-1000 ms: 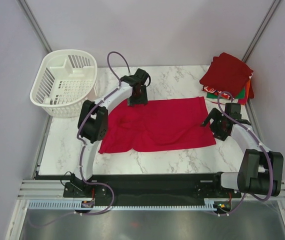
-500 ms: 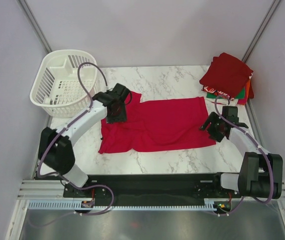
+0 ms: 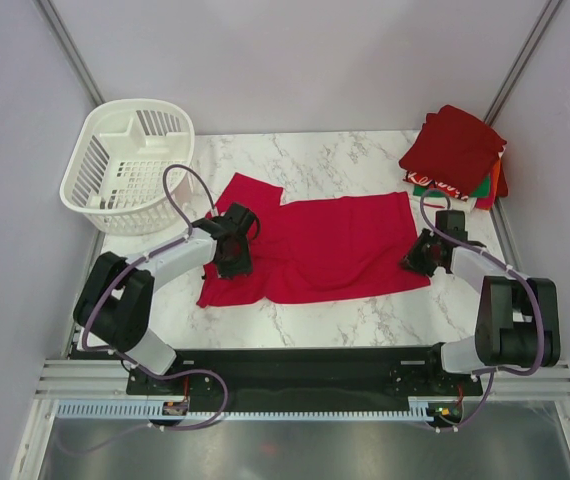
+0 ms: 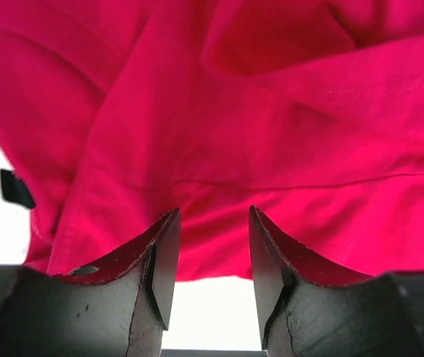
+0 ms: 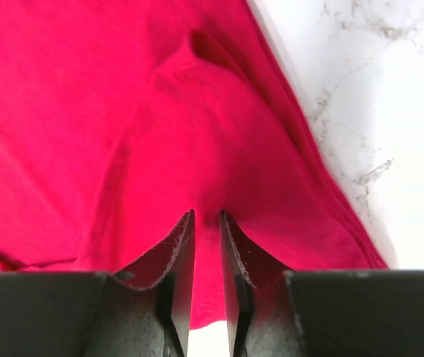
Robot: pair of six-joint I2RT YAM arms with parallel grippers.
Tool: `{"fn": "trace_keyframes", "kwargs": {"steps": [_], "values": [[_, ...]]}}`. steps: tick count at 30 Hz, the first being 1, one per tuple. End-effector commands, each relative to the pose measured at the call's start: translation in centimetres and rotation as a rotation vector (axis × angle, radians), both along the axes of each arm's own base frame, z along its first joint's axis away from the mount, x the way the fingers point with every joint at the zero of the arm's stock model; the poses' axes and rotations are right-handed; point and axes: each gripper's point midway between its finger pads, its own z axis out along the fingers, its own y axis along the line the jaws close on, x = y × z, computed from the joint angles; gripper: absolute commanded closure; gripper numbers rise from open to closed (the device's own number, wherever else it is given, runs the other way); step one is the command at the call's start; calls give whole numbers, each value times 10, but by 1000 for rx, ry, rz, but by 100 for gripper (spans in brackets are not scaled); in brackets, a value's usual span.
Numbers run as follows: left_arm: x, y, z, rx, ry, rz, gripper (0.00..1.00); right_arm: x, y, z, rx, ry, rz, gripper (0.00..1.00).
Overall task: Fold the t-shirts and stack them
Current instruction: Fold the tshirt
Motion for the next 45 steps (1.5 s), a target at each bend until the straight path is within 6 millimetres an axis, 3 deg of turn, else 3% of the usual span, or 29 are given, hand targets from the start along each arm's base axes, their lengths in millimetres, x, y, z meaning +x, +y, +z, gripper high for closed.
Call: {"fn": "trace_keyframes", "kwargs": {"steps": [1,5,8,14,18,22,25,28,32,34,37,40,43,45], "values": [[22,-16,7,-73,-77,29,51,29,5,38,23,-142,3,73],[26,-13,14,-61,-109,23,51,44,2,49,4,-161,9,82],[27,-12,17,-60,-118,22,51,49,2,49,14,-169,2,83],[26,-3,0,-20,-80,39,51,60,-5,21,-12,-105,-31,84],[23,9,-11,20,-55,67,52,53,-9,-3,-18,-35,-62,85],[19,38,-32,67,3,137,52,40,-38,-23,-102,27,-142,85],[10,63,-52,98,78,185,53,21,-48,-35,-101,72,-190,85],[5,74,-51,80,89,239,55,-8,-48,-44,-112,120,-207,81],[-3,84,-43,51,87,284,55,-30,-55,-34,-154,124,-245,72],[-7,83,-34,32,75,279,55,-40,-50,-32,-137,137,-243,68],[-17,69,-21,-53,70,260,54,-37,-34,-14,-57,81,-204,60],[-34,50,-9,-124,79,215,49,-33,-28,10,-34,26,-170,49],[-42,33,20,-153,31,161,38,-17,-17,55,-16,-92,-120,38],[-35,29,50,-147,-27,135,31,-10,-4,80,-3,-163,-71,34]]}}
